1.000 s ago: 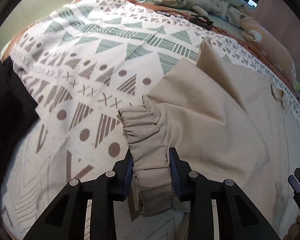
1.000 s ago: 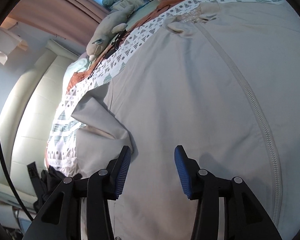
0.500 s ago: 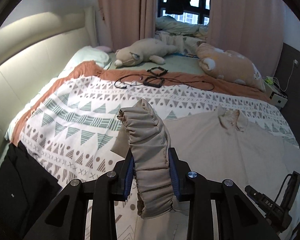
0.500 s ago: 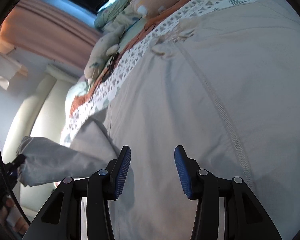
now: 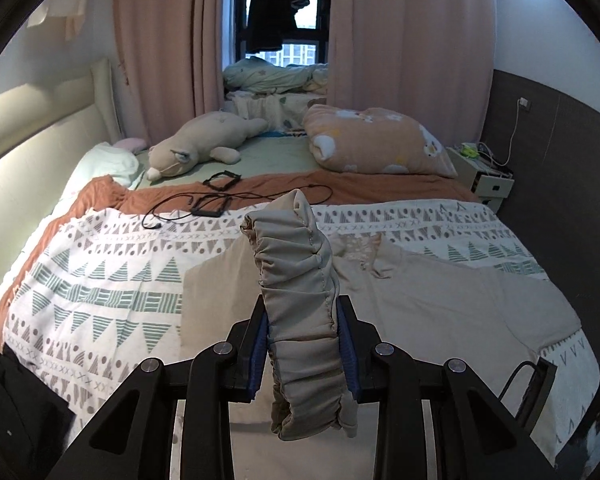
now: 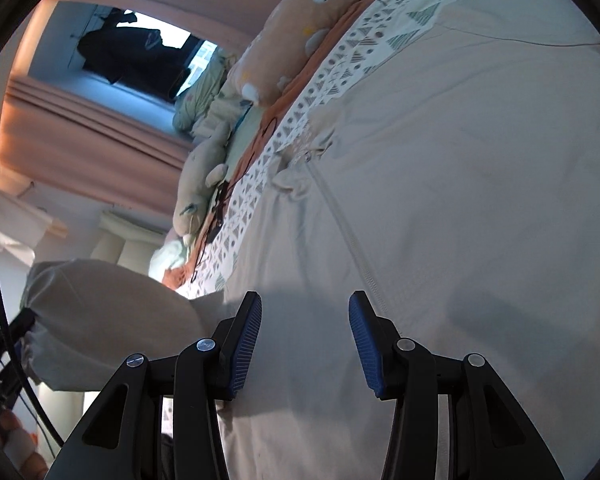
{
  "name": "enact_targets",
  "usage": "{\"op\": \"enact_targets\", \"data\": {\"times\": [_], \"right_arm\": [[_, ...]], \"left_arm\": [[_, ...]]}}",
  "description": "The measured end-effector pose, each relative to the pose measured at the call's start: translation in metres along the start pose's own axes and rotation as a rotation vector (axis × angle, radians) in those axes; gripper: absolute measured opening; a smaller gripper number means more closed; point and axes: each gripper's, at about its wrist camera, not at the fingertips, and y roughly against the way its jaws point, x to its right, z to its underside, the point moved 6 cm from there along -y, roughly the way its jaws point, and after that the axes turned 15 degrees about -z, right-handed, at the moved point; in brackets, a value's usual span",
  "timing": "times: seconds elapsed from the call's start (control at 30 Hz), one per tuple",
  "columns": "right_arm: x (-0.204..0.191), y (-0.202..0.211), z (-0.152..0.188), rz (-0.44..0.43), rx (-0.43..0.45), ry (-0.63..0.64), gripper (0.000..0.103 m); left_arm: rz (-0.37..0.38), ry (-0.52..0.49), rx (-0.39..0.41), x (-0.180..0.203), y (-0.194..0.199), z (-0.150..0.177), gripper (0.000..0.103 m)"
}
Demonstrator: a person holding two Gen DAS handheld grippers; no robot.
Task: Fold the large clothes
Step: 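Fold the held sleeve across the jacket body and open the left gripper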
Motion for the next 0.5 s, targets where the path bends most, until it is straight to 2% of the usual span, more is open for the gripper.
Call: {"op": "enact_targets", "data": {"times": [0.13, 0.2, 0.23, 0.27, 0.3, 0.37, 0.5], "right_arm": [[0.008, 0.000, 0.000, 0.004, -0.007, -0.037, 0.047], [0.008, 0.001, -0.001, 0.000, -0.008, -0.049, 0.047], [0.007, 0.003, -0.002, 0.005, -0.005, -0.044, 0.047], [0.006, 0.005, -0.003, 0.012, -0.003, -0.035, 0.047], [0.005, 0.008, -0.004, 0.019, -0.002, -0.025, 0.047], [0.005, 0.013, -0.008, 0.037, -0.003, -0.006, 0.047], [0.013, 0.021, -0.015, 0.096, -0.021, 0.018, 0.047]], "left_arm": [[0.093, -0.008, 0.009, 0.038, -0.006, -0.002, 0.034], [0.136, -0.023, -0.006, 0.057, -0.009, -0.001, 0.038], [0.156, -0.037, -0.014, 0.066, -0.012, 0.002, 0.041], [0.170, -0.053, -0.022, 0.075, -0.014, 0.004, 0.051], [0.173, -0.064, -0.028, 0.080, -0.016, 0.007, 0.066], [0.171, -0.062, -0.029, 0.085, -0.019, 0.015, 0.083], [0.200, -0.014, -0.052, 0.075, -0.023, 0.031, 0.085]]}}
